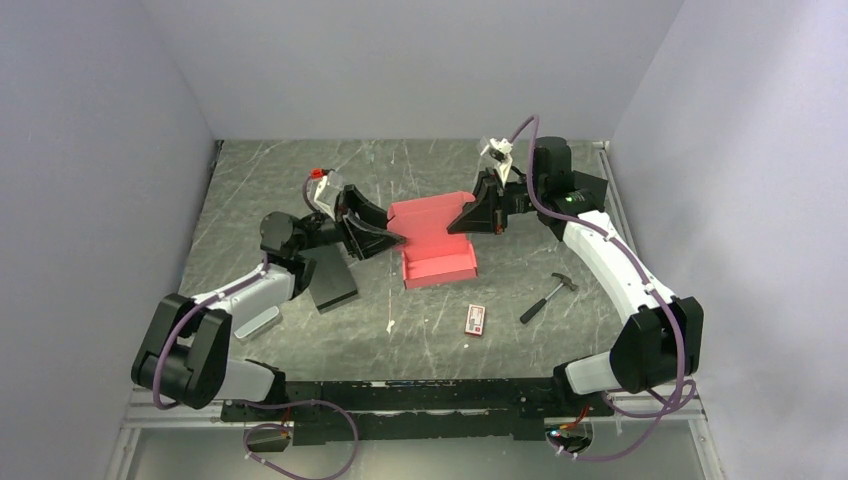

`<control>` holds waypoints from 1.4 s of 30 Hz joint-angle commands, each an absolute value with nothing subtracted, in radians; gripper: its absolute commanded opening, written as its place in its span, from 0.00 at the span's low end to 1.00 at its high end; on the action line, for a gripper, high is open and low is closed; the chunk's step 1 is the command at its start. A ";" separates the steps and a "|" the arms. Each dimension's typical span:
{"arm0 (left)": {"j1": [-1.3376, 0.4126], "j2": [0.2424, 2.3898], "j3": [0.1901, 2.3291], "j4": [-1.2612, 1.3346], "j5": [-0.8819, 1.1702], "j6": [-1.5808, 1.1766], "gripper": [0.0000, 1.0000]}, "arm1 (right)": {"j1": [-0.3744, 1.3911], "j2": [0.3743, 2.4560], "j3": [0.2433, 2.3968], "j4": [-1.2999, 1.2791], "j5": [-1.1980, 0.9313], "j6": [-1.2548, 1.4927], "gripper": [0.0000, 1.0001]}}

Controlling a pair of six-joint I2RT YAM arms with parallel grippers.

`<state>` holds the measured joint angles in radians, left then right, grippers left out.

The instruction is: Fold the paper box

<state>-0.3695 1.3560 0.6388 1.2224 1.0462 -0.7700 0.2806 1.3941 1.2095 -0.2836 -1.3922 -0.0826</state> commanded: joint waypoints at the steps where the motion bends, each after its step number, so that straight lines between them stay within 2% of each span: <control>1: -0.327 1.296 0.642 1.344 1.036 -0.830 0.56 | 0.274 1.375 1.212 -0.262 -1.413 -0.095 0.00; 6: -0.223 1.155 0.584 1.170 1.025 -0.793 0.59 | 0.269 1.370 1.213 -0.263 -1.416 -0.097 0.00; 9: -0.216 1.098 0.575 1.009 0.995 -0.716 0.57 | 0.270 1.370 1.212 -0.261 -1.416 -0.094 0.00; 11: -0.216 1.082 0.557 0.990 0.976 -0.696 0.54 | 0.270 1.367 1.212 -0.259 -1.416 -0.092 0.00; 16: -0.215 1.137 0.562 1.045 1.004 -0.719 0.42 | 0.270 1.367 1.212 -0.253 -1.425 -0.084 0.00; 21: -0.216 1.191 0.583 1.055 1.011 -0.707 0.38 | 0.269 1.367 1.212 -0.255 -1.437 -0.088 0.00; 29: -0.246 1.280 0.608 1.228 1.051 -0.780 0.41 | 0.284 1.380 1.203 -0.228 -1.438 -0.066 0.00; 42: -0.308 1.268 0.625 1.267 1.091 -0.788 0.45 | 0.287 1.389 1.201 -0.219 -1.400 -0.052 0.00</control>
